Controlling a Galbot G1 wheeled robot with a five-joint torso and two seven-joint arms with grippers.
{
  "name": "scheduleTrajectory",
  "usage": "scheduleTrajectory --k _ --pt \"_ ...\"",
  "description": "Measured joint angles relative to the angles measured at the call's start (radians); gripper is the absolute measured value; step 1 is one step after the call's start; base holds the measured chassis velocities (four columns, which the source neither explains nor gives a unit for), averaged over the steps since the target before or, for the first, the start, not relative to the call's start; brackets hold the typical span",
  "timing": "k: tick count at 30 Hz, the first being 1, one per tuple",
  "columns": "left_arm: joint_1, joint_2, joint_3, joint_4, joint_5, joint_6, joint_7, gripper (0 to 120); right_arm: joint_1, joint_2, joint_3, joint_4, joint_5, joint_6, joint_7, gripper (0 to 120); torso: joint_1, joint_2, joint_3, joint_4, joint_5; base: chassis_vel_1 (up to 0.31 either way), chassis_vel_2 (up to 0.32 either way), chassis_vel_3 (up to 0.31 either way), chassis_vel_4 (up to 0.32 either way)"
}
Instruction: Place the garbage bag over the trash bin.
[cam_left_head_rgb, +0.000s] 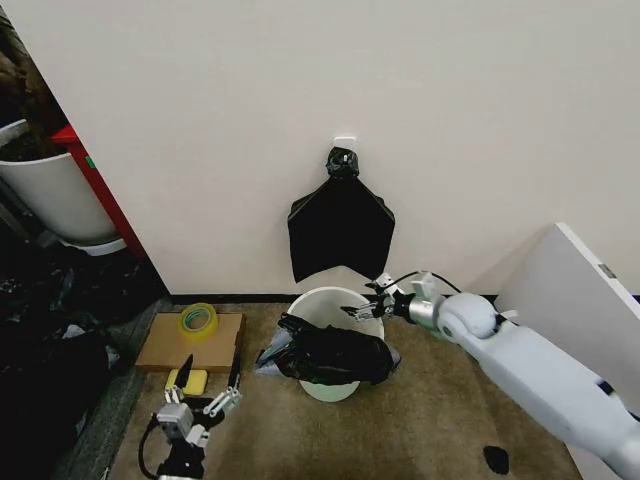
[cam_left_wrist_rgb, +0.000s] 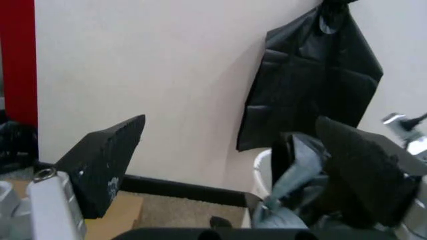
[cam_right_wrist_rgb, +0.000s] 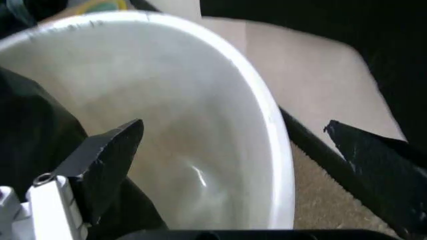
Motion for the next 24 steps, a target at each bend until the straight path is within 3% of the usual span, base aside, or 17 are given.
scheduleTrajectory --k 3,9,13,16,24 --pt "0.008 -0.01 0.004 -0.001 0.009 -0.009 0.002 100 0.019 0.018 -0.013 -0.038 -0.007 0.001 -0.013 99 0.0 0.0 0.0 0.0 0.0001 0.0 0.0 0.0 0.0" --pt "0.001 -0.01 -0.003 -0.009 0.014 -0.014 0.004 100 0.054 0.071 -0.01 -0.133 -0.079 0.023 -0.084 77 0.0 0.0 0.0 0.0 0.0003 0.0 0.0 0.0 0.0" --pt "-0.006 -0.007 -0.009 -0.016 0.002 -0.009 0.003 100 0.06 0.076 -0.009 -0.15 -0.089 0.025 -0.108 68 0.0 0.0 0.0 -0.0002 -0.0001 0.0 0.0 0.0 0.0" --pt "-0.013 0.0 -0.011 -0.024 -0.03 0.004 0.001 100 0.065 0.084 -0.01 -0.172 -0.097 0.025 -0.146 52 0.0 0.0 0.0 -0.0002 0.0 0.0 0.0 0.0 0.0" --pt "-0.021 0.001 -0.005 -0.03 -0.054 0.017 0.0 100 0.075 0.093 -0.014 -0.183 -0.079 0.009 -0.154 25 0.0 0.0 0.0 0.0 0.0001 0.0 0.0 0.0 0.0"
